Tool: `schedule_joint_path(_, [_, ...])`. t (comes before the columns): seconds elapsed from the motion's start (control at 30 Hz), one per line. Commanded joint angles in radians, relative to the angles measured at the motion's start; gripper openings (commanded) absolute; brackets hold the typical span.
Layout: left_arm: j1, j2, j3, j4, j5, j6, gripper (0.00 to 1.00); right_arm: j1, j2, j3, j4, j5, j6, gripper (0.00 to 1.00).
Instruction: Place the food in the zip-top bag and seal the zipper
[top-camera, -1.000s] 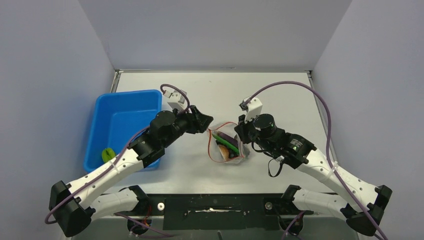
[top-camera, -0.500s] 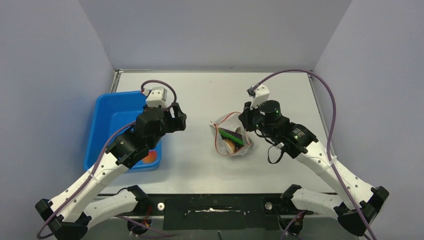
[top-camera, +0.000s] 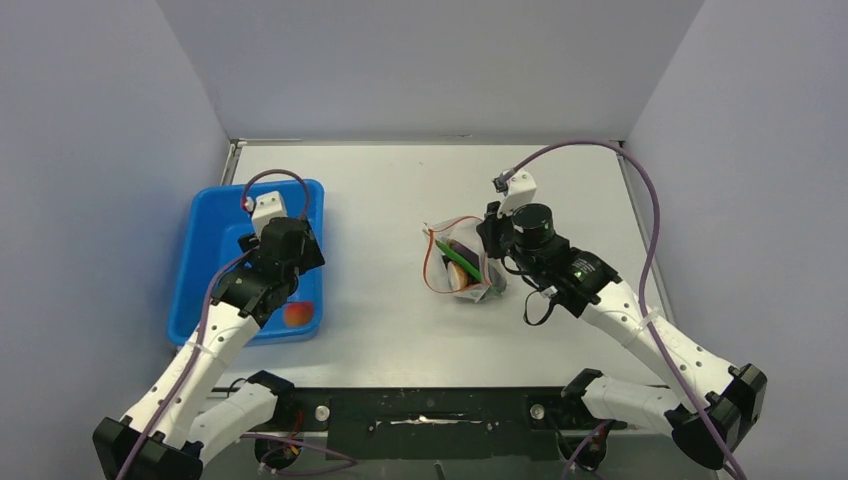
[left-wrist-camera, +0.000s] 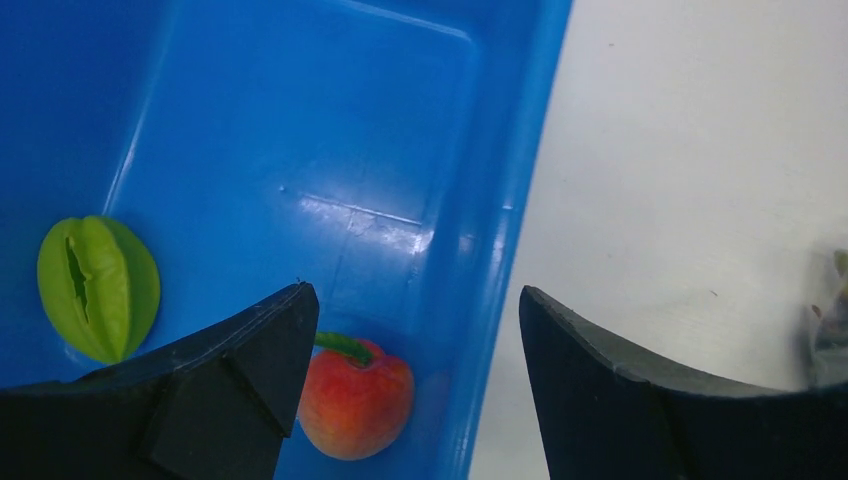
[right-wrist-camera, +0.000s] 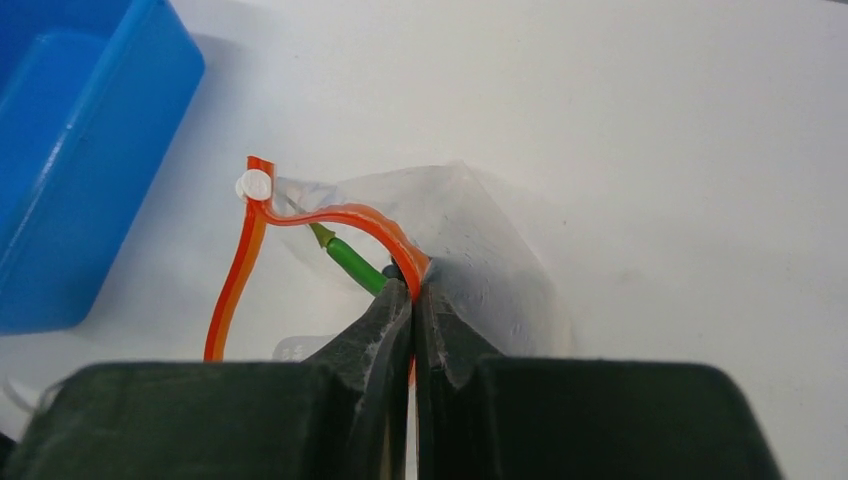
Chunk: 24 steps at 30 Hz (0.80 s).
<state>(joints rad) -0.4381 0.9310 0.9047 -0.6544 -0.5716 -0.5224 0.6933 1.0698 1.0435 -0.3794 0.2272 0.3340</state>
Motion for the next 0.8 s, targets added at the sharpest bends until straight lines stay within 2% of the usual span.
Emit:
schedule_joint_path(0.0, [0.078, -0.017, -0.055, 0.035, -0.011, -0.106, 0.73, -0.004, -0.025, -0.066, 0.175, 0.107, 0.013, 0.0])
schedule_joint_path(0.07, [0.121, 0.003, -0.076, 0.04, 0.019, -0.163, 0.72, -0.005, -0.032, -0.104, 0.238, 0.12, -0.011, 0.0])
schedule_joint_path(0.17, [0.181, 0.056, -0.064, -0.004, 0.038, -0.256, 0.7, -0.006, -0.029, -0.08, 0.227, 0.151, -0.056, 0.0])
schedule_joint_path(0.4, [0.296, 0.174, 0.05, -0.241, -0.041, -0.556, 0.7, -0.011, -0.009, 0.012, 0.157, 0.138, -0.078, 0.0])
schedule_joint_path(0.5, [0.33, 0.23, 0.117, -0.332, -0.001, -0.656, 0.7, -0.013, 0.016, 0.044, 0.137, 0.133, -0.08, 0.0])
schedule_joint_path(0.53, [0.331, 0.241, 0.136, -0.308, 0.032, -0.639, 0.7, -0.014, 0.024, 0.059, 0.125, 0.134, -0.079, 0.0])
schedule_joint_path(0.67, [0.323, 0.286, 0.189, -0.12, 0.212, -0.421, 0.69, -0.025, 0.053, 0.104, 0.083, 0.112, -0.09, 0.0])
schedule_joint_path(0.77, [0.3, 0.266, 0.177, -0.003, 0.261, -0.333, 0.67, -0.035, 0.067, 0.135, 0.054, 0.095, -0.091, 0.0])
